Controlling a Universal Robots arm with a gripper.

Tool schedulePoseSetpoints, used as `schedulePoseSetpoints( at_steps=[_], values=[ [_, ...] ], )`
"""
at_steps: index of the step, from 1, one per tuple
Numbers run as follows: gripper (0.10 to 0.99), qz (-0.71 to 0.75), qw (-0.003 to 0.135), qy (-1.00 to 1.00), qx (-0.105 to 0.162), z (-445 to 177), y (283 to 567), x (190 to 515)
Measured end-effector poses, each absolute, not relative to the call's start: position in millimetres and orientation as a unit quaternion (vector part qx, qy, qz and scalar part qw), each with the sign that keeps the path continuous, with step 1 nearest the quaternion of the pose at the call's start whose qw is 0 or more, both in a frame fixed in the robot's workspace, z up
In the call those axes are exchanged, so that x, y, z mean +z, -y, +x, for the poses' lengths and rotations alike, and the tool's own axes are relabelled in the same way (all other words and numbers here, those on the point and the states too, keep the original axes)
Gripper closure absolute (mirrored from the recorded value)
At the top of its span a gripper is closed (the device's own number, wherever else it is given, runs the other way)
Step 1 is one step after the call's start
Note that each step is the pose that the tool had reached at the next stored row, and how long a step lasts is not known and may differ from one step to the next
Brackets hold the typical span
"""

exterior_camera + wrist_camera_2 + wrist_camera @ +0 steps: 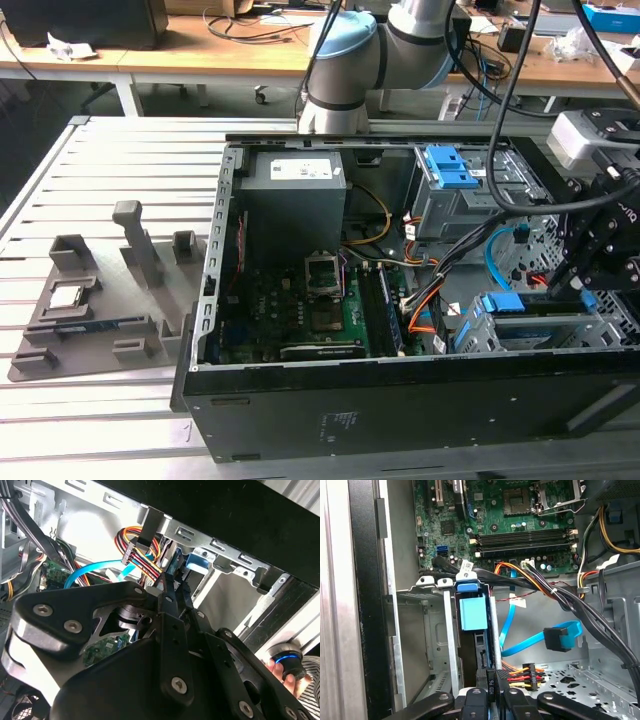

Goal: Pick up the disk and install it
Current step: 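Insert the first disk wire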

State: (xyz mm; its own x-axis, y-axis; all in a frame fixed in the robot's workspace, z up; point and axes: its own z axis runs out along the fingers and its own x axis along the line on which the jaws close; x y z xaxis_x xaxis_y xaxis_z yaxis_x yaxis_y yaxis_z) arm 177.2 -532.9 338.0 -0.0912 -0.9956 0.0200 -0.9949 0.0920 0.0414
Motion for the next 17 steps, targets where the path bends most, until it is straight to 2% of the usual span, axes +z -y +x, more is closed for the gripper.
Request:
schedulePoseSetpoints(
  at_steps=[8, 9, 11, 17],
  values=[
    [0.902, 0.674, 0.017, 0.739, -0.013, 177.3, 533.1, 344.6],
    [0.902, 0.674, 0.014, 0.738, -0.017, 177.4, 533.8, 344.7],
    [0.902, 0.674, -0.007, 0.738, -0.040, 177.4, 540.9, 344.7],
    [0.902, 0.674, -0.008, 0.738, -0.041, 177.3, 548.9, 343.8]
  ],
)
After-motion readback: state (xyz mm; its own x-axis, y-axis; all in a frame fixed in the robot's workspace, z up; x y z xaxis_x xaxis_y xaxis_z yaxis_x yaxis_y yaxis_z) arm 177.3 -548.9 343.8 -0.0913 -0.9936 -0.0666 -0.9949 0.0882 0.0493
